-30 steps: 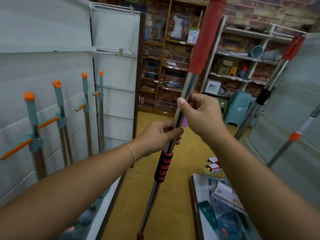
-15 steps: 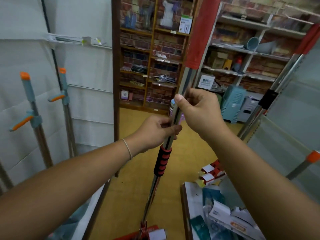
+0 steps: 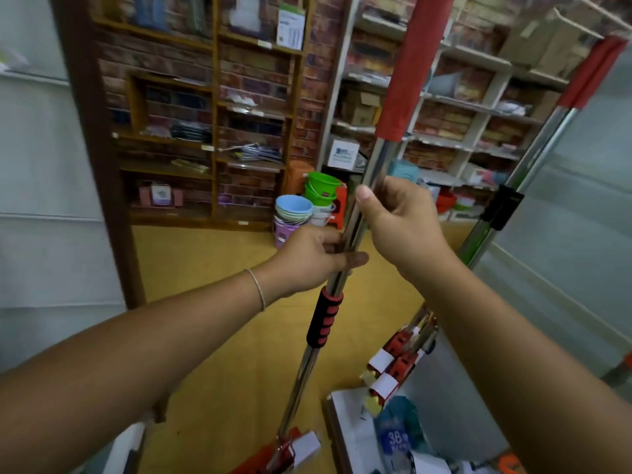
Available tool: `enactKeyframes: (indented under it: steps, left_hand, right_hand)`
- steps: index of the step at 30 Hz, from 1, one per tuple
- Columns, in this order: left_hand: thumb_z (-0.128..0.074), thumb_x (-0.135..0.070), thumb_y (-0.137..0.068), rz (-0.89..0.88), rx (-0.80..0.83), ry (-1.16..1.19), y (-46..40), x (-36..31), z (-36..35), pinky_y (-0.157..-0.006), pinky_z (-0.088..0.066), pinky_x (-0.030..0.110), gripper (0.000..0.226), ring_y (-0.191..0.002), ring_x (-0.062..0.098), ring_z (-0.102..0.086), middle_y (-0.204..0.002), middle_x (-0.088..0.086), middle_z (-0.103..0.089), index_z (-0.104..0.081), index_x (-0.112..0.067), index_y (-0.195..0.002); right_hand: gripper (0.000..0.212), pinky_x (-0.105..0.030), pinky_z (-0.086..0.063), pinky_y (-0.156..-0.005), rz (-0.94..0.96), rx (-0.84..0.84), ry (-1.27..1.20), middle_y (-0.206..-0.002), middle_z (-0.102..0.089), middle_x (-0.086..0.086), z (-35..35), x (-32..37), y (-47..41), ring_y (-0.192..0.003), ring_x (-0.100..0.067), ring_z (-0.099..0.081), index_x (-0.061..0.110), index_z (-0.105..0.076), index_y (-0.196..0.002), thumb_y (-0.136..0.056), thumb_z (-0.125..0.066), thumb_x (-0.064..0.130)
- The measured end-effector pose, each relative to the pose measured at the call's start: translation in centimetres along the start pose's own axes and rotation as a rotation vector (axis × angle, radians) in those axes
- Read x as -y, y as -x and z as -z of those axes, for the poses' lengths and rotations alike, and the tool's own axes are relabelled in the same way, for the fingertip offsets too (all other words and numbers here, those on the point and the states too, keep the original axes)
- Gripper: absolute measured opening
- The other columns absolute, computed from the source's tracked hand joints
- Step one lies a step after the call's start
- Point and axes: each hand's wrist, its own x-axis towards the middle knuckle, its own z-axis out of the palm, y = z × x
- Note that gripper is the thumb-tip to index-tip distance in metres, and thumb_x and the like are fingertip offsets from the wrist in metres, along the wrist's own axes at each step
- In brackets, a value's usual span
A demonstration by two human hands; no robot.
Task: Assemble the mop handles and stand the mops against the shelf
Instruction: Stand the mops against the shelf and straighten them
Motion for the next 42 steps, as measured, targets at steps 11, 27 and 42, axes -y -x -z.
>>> enactKeyframes:
  steps: [11, 27, 42]
  left_hand:
    - [-0.060, -0.020, -0.094, -0.018, 0.244, 0.000, -15.9, 6.1, -0.9, -0.089, -0.055, 0.041, 0.024, -0.088, 0.017, -0.070, -0.094, 0.012, -0.072, -0.062, 0.001, -0.104]
    - [-0.055, -0.020, -0.096, -0.088, 0.237, -0.095, -39.0, 8.8, -6.5, -0.084, -0.056, 0.051, 0.010, -0.078, 0.020, -0.068, -0.081, 0.006, -0.061, -0.053, -0.012, -0.091]
    - [-0.058, -0.023, -0.095, -0.282, 0.551, 0.207, -57.5, 6.3, -9.0, -0.084, -0.052, 0.051, 0.022, -0.076, 0.029, -0.064, -0.077, 0.008, -0.064, -0.059, -0.001, -0.097]
  right_hand:
    - [0.015, -0.021, -0.040, -0.055, -0.028, -0.093, 0.028, -0.068, -0.058, 0.002, -1.5, -10.6, -10.3, -0.062, -0.009, -0.053, 0.009, -0.064, -0.085, -0.096, -0.060, 0.018]
    - [0.030, -0.038, -0.039, -0.060, 0.007, -0.119, 0.029, -0.070, -0.053, -0.013, 5.4, -23.3, -30.8, -0.064, -0.018, -0.047, 0.006, -0.067, -0.091, -0.097, -0.058, 0.033]
    - [0.018, -0.029, -0.038, -0.050, -0.094, -0.476, 0.309, -0.060, -0.052, 0.003, 9.3, -28.3, -42.6, -0.050, -0.009, -0.044, 0.017, -0.068, -0.084, -0.093, -0.062, 0.032]
